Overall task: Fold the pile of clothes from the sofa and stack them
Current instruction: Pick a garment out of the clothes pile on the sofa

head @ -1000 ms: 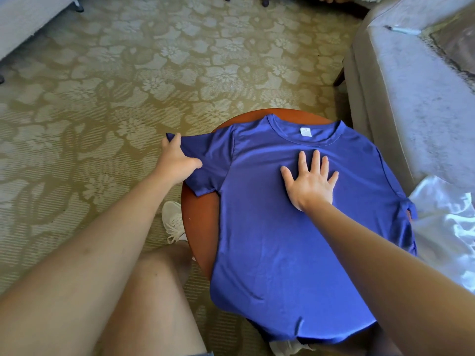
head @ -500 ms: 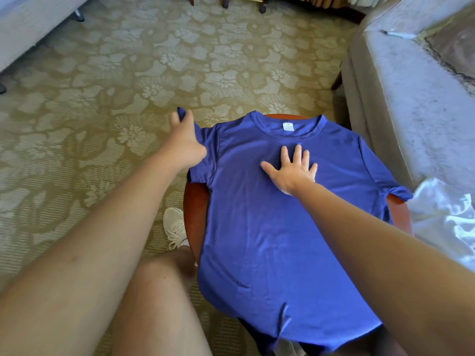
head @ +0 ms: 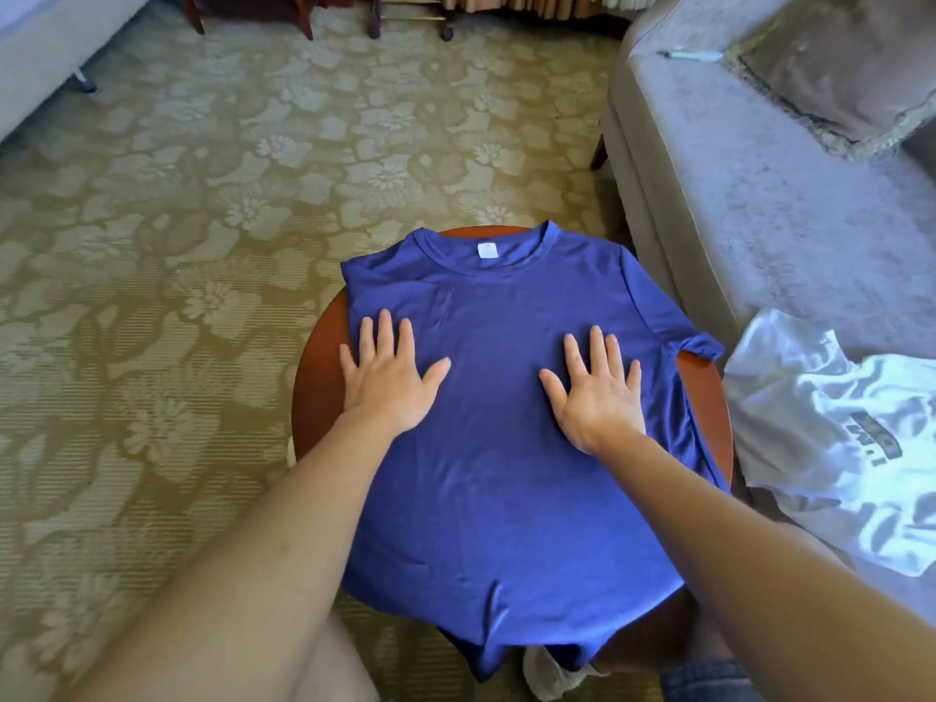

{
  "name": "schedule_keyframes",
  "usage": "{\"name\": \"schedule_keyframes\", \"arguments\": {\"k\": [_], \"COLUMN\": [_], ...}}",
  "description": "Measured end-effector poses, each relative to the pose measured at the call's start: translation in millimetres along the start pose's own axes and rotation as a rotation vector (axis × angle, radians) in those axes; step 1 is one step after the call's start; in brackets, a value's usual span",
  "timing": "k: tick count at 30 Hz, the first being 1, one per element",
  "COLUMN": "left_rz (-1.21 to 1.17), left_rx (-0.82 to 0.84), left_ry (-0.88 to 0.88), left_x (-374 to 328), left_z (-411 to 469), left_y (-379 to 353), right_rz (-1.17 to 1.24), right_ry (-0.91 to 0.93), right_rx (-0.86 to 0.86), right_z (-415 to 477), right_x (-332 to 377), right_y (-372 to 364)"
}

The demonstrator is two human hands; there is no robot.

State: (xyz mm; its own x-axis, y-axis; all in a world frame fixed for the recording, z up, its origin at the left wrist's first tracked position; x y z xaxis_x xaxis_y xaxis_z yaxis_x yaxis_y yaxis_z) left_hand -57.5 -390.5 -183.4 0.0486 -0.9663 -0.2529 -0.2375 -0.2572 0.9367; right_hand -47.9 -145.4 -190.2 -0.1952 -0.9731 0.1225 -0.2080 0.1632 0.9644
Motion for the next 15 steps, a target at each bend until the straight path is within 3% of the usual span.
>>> {"name": "schedule_keyframes", "arguments": {"k": [15], "left_rz": [0.212], "left_rx": [-0.016], "left_ry": [-0.01], "left_x": [29.4], "left_z": [-11.2], "left_y": [1.3], "right_rz": [-0.008], "right_ry": [0.005], "right_rx": [-0.021], "right_z": [-15.1], "right_x": [16.8], "right_y": [-8.2]}}
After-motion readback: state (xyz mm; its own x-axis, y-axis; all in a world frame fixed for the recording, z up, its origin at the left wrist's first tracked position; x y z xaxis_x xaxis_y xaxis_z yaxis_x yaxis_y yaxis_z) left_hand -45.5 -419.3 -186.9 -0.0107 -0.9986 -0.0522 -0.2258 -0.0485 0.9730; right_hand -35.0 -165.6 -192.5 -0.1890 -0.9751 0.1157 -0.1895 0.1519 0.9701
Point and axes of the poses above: each hand's wrist, its own z-axis towards the middle knuckle, its own y-axis out of the back of the hand, x = y × z, the point moved 3 cm from there along z, towards the middle knuckle, and after that the axes turned 8 degrees about -y, right-handed, at the moved point
